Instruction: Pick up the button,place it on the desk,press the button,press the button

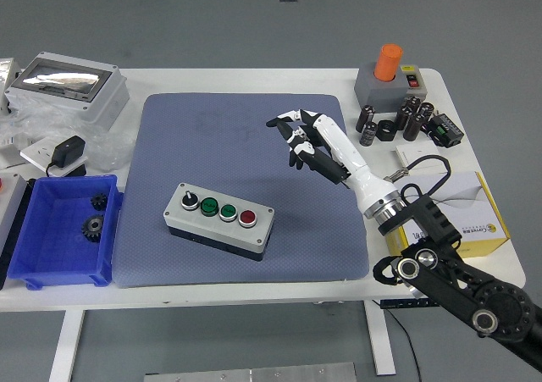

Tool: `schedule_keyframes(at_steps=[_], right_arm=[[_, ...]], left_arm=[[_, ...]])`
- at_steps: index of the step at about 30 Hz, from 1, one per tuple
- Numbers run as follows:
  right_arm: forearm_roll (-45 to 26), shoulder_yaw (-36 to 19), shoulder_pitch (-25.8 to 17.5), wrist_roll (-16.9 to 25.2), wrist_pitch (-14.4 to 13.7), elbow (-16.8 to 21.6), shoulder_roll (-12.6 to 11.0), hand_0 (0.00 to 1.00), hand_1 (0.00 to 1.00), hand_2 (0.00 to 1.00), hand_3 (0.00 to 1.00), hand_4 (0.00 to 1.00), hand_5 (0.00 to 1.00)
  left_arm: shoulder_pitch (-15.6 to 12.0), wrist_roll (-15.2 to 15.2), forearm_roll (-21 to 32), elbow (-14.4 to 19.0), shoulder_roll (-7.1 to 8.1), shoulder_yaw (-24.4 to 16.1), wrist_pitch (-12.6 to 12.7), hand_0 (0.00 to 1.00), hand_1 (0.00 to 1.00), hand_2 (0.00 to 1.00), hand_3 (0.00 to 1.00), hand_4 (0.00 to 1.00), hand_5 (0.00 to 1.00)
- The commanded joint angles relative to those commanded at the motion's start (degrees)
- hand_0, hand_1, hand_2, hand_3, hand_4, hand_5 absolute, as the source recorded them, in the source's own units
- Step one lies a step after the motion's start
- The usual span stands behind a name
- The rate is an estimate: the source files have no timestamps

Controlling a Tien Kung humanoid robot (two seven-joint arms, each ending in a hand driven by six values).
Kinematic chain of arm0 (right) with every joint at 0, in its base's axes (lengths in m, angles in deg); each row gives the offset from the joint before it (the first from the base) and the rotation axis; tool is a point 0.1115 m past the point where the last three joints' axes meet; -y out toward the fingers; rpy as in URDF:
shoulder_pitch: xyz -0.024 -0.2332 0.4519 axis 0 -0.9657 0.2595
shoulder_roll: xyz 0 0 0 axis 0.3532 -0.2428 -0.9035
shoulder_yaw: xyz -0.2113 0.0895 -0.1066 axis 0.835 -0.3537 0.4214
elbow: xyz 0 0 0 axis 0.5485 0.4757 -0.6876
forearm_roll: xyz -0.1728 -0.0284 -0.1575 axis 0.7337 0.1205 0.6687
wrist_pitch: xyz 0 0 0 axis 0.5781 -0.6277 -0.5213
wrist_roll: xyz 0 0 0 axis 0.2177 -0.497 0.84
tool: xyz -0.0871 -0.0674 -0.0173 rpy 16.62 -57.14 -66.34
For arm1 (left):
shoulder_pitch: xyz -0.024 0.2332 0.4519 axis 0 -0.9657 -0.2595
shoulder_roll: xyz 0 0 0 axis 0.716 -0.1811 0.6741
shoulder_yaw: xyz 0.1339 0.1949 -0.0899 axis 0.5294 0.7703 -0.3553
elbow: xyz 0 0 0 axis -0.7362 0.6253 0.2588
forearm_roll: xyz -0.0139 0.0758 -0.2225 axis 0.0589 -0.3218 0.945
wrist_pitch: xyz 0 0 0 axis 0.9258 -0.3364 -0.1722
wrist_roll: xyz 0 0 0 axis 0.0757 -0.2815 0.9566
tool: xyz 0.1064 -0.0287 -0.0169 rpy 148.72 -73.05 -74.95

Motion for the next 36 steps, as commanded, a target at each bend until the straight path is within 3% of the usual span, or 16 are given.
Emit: schedule_keyframes(at_steps=[5,6,11,12,17,18,23,24,29,30,36], right_arm=[[1.03,-1.76,-1.95,0.56,-0.67,0.2,-0.44,0.305,0.416,0.549,0.717,0.695,0.998],[1.43,-2.32,-2.56,0.42,-0.8,0.45,-0.4,0.363,0.483,0.601,0.721,0.794,0.998],[4.65,-5.25,-6.59,-1.1,-2.35,3.24,-0.41,0.363,0.483,0.601,0.721,0.794,0.998],[5.53,-5.46,-7.24,-1.65,-2.88,3.93,-0.55,0.531,0.624,0.665,0.733,0.781,0.992],[9.89,-4.79,-8.24,-4.37,-4.76,5.97,-1.07,0.531,0.624,0.665,0.733,0.781,0.992],[10.73,-4.57,-8.21,-4.87,-5.06,6.14,-1.03,0.711,0.706,0.72,0.744,0.846,0.825],[13.33,-3.27,-7.33,-6.78,-5.95,6.4,-0.93,0.711,0.706,0.72,0.744,0.846,0.825],[13.94,-2.76,-6.93,-7.35,-6.07,6.44,-0.98,0.742,0.726,0.733,0.738,0.796,0.641],[15.89,-0.37,-5.12,-9.42,-6.36,6.12,-0.79,0.742,0.726,0.733,0.738,0.796,0.641],[15.89,0.03,-4.89,-9.57,-6.46,5.92,-0.63,0.756,0.736,0.746,0.738,0.72,0.384],[14.88,0.99,-5.0,-9.68,-7.41,3.95,0.55,0.756,0.736,0.746,0.738,0.72,0.384]], left_arm=[[0.14,0.08,-0.55,0.04,0.07,-0.36,-0.08,0.662,0.631,0.612,0.731,0.849,0.685],[0.16,0.06,-0.7,0.02,0.07,-0.46,-0.11,0.662,0.63,0.611,0.731,0.848,0.686],[0.2,0.04,-1.03,-0.04,0.03,-0.75,-0.14,0.662,0.63,0.611,0.731,0.848,0.686],[0.19,0.11,-1.13,-0.02,0.08,-0.83,-0.14,0.662,0.631,0.612,0.731,0.847,0.686],[0.26,0.35,-1.38,0.06,0.54,-1.04,-0.08,0.662,0.631,0.612,0.731,0.847,0.686],[0.3,0.34,-1.41,0.06,0.66,-1.08,-0.07,0.662,0.631,0.612,0.731,0.847,0.686],[0.35,0.4,-1.43,0.05,0.87,-1.07,-0.03,0.662,0.631,0.612,0.731,0.847,0.686],[0.33,0.47,-1.45,0.07,0.86,-1.05,-0.03,0.662,0.633,0.612,0.731,0.848,0.684],[0.33,0.78,-1.87,0.19,0.89,-1.18,-0.12,0.662,0.633,0.612,0.731,0.848,0.684],[0.39,0.74,-2.06,0.17,0.95,-1.3,-0.16,0.662,0.633,0.613,0.732,0.848,0.683],[1.0,0.27,-3.46,0.06,1.49,-2.22,-0.35,0.662,0.633,0.613,0.732,0.848,0.683]])
